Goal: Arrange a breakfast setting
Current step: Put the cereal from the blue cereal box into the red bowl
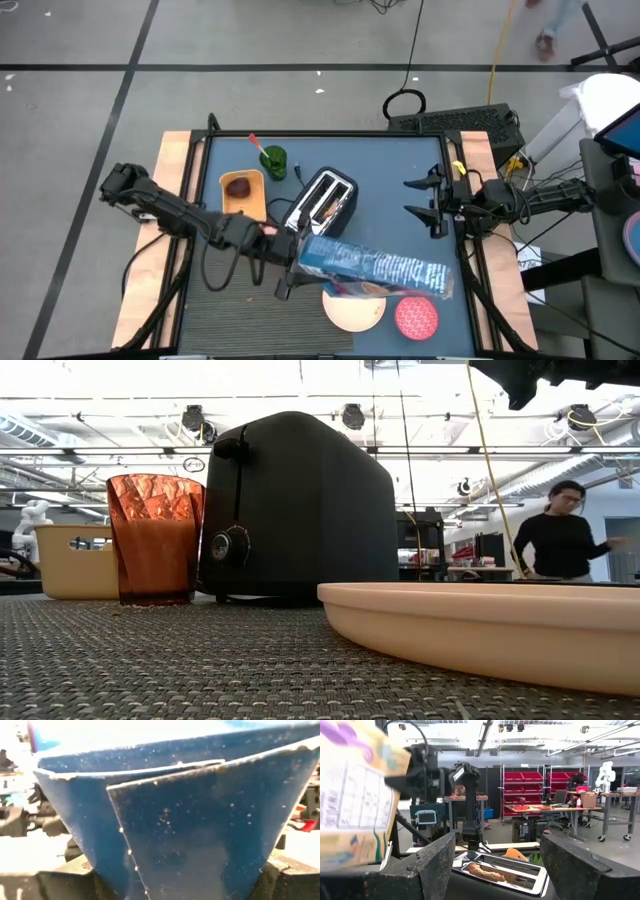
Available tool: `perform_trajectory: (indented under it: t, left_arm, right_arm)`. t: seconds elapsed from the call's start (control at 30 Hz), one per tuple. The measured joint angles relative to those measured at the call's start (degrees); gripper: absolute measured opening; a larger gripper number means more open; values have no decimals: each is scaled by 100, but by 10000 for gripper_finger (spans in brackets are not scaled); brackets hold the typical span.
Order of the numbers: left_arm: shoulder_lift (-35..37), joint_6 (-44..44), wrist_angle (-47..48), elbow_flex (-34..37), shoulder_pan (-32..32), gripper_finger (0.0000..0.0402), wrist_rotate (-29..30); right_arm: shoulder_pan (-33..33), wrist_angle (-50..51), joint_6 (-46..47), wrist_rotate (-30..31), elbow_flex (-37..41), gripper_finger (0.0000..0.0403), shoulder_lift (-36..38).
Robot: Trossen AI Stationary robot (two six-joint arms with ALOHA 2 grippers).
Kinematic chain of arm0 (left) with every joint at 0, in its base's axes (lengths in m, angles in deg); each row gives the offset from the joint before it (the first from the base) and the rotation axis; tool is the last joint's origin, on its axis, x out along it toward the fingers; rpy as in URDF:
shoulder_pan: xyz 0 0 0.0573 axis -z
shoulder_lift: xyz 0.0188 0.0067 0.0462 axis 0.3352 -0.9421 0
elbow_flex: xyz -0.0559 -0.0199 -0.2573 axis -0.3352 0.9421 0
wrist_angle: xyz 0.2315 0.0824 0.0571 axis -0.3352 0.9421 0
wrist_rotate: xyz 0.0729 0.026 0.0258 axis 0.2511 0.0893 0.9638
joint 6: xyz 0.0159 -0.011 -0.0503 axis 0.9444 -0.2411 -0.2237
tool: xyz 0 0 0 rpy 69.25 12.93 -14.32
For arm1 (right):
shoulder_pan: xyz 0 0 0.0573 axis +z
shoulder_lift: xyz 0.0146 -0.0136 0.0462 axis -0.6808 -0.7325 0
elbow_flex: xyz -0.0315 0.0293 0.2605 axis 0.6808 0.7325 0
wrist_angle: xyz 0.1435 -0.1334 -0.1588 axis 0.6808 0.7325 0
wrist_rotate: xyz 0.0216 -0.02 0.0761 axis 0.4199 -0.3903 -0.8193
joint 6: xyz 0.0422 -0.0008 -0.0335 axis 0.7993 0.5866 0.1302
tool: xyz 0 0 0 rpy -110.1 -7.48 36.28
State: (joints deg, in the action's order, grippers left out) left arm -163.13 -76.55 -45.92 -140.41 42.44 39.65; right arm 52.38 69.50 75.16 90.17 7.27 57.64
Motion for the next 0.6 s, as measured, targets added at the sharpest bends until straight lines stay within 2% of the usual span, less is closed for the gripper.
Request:
perform_trajectory:
  t: [0.2,0.6]
  left_arm:
    - [-2,-202,-668,732,285,290,448]
    - [-13,-448,-672,1243,679,290,580]
  right_arm:
    - [0,-3,1,-4,0,279,0]
    - [0,-11,2,-6,0,279,0]
